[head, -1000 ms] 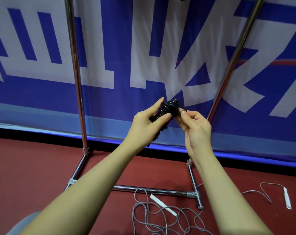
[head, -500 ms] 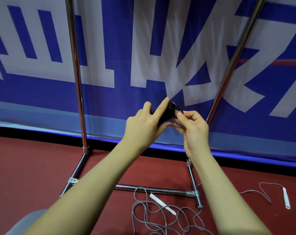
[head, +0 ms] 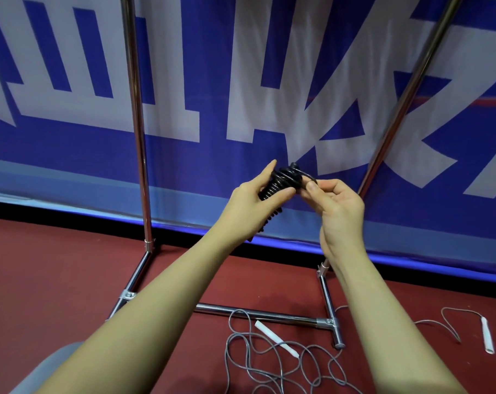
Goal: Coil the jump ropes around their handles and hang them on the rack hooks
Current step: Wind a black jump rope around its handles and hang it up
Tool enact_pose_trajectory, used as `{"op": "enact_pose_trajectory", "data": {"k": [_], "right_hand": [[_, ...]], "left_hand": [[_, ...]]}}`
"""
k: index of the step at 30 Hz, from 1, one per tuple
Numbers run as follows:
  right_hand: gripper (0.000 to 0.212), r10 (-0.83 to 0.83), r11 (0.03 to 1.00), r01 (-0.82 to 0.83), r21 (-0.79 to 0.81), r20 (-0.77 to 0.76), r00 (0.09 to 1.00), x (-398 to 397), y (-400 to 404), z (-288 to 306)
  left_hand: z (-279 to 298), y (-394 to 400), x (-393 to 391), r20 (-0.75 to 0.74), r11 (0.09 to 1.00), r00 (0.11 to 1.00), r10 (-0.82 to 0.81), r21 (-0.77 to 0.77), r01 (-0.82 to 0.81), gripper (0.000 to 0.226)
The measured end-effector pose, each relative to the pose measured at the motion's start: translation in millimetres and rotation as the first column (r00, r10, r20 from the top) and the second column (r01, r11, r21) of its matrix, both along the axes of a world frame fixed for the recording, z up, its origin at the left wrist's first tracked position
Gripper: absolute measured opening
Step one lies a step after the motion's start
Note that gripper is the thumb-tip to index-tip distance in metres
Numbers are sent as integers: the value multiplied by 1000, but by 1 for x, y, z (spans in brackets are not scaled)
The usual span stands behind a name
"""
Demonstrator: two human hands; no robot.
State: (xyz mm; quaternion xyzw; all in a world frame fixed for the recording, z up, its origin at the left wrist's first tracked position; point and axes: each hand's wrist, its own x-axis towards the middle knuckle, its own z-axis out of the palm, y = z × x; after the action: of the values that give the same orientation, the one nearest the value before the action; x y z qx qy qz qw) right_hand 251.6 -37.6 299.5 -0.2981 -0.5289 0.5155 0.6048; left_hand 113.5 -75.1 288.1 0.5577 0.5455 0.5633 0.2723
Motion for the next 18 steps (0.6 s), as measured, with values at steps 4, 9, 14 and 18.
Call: {"op": "enact_pose_trajectory", "data": {"k": [4,9,14,18], "right_hand": [[19,7,1000,-7,9,-9,1000,1,1,0],[20,66,998,-66,8,-43,997,4,0,2],[20,35,998,-37,46,29,999,5,-2,1],[16,-38,994,34,104,34,999,5,-3,3]], "left_hand": [[4,1,-4,-439,987,885,158,38,-158,68],[7,3,-8,-700,875,537,471,448,-184,61],[6,3,1,-695,846,491,526,484,-223,53],[8,-4,5,-656,916,641,399,320,-242,51]]}}
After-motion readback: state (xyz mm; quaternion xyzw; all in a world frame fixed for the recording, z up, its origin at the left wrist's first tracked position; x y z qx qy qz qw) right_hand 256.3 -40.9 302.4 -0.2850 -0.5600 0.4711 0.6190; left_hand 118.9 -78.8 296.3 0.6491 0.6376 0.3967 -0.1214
